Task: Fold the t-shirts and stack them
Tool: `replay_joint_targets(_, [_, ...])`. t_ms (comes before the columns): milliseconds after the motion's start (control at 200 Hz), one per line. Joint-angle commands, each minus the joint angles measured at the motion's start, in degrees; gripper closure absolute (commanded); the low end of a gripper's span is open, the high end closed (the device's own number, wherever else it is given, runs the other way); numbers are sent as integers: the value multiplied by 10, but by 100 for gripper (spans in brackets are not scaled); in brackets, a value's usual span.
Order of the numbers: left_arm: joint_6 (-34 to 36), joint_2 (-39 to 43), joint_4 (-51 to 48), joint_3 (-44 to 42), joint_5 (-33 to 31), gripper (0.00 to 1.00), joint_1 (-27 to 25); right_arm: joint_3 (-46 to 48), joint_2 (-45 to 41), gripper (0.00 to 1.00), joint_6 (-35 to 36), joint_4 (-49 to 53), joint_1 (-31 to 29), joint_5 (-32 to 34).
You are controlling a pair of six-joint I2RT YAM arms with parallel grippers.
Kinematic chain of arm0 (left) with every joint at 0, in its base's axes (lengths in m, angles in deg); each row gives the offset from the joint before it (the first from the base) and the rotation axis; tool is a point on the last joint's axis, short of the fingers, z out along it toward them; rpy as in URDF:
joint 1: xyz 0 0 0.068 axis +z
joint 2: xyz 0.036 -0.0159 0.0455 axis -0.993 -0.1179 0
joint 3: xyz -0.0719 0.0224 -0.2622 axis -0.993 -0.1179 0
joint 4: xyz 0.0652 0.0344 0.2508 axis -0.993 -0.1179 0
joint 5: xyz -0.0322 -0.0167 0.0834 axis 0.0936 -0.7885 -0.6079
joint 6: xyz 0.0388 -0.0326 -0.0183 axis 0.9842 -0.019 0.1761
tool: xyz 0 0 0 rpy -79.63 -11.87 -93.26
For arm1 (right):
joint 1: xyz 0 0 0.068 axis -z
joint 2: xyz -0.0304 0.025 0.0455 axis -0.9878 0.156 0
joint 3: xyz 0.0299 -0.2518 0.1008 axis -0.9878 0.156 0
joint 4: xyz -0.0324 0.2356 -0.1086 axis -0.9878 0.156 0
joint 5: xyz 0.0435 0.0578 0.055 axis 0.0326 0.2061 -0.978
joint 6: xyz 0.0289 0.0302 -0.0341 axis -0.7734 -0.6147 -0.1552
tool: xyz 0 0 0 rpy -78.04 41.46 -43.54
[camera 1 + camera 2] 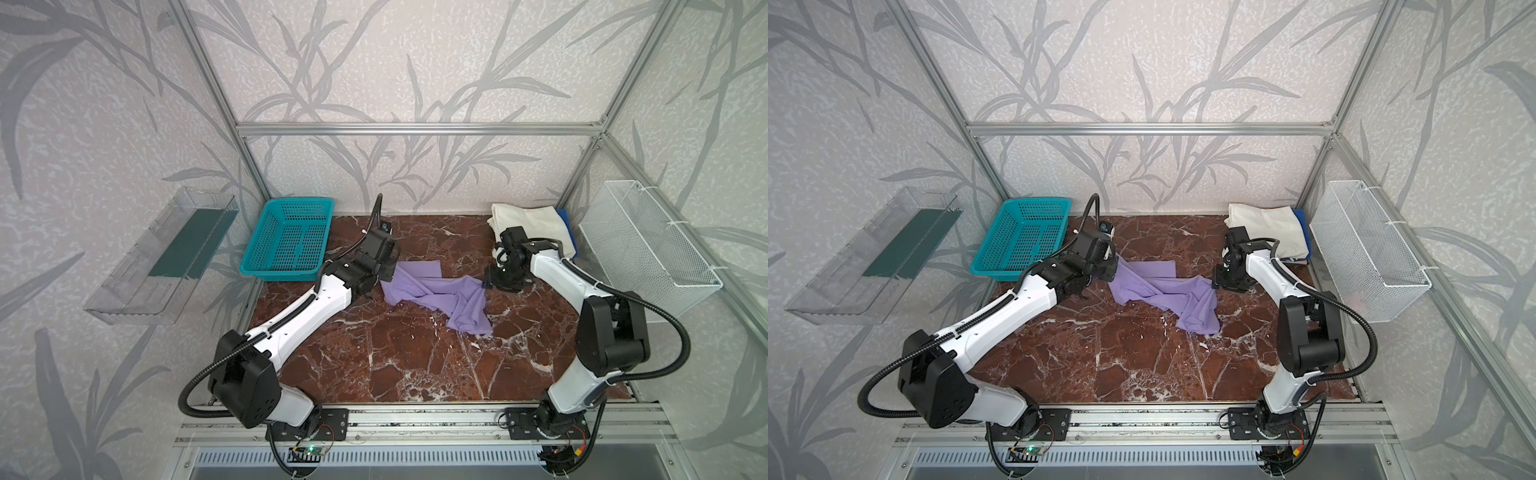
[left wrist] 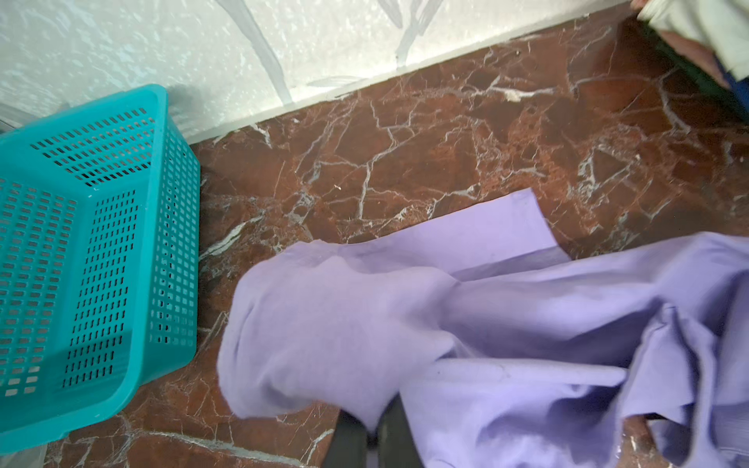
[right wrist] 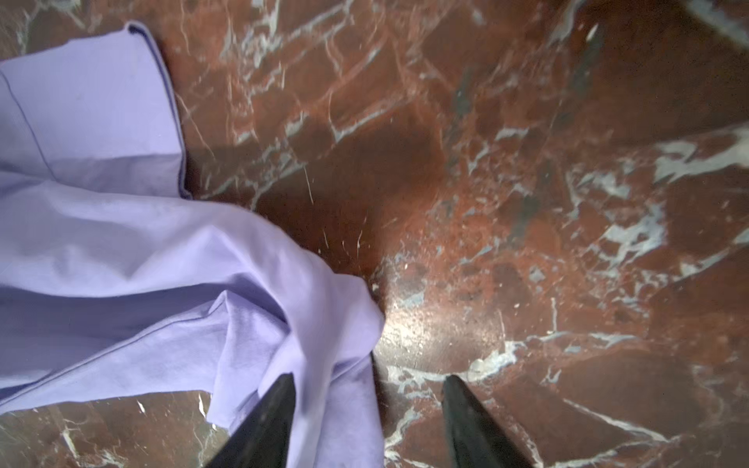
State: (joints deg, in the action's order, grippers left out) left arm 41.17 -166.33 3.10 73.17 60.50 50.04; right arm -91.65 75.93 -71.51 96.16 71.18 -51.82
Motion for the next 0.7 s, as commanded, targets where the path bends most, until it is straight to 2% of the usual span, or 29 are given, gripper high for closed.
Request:
replay_joint_targets(0, [-3, 16, -16, 29, 8, 100, 3, 7, -46, 31, 6, 31, -8, -31])
replay_joint_targets(60, [-7, 14, -18, 25, 10, 100, 3, 47, -87, 27, -9, 0, -12, -47])
replay_joint_targets(170, [-14, 11, -16, 11, 6, 100, 2, 120, -155, 26, -39, -55, -39, -72])
replay_joint_targets(345, [-14, 13, -19, 9, 7, 100, 3, 195, -195, 29, -99, -137, -166, -64])
replay_joint_targets(450, [-15, 21, -18, 10, 6, 100, 3, 203, -157, 30, -124, -182, -238, -52])
replay_joint_targets(545, [-17, 26, -14, 8, 11, 100, 3, 181, -91, 33, -128, -192, -276, -33])
replay_joint_targets(695, [-23, 27, -19, 5, 19, 100, 4, 102, 11, 36, -119, -119, -328, 71])
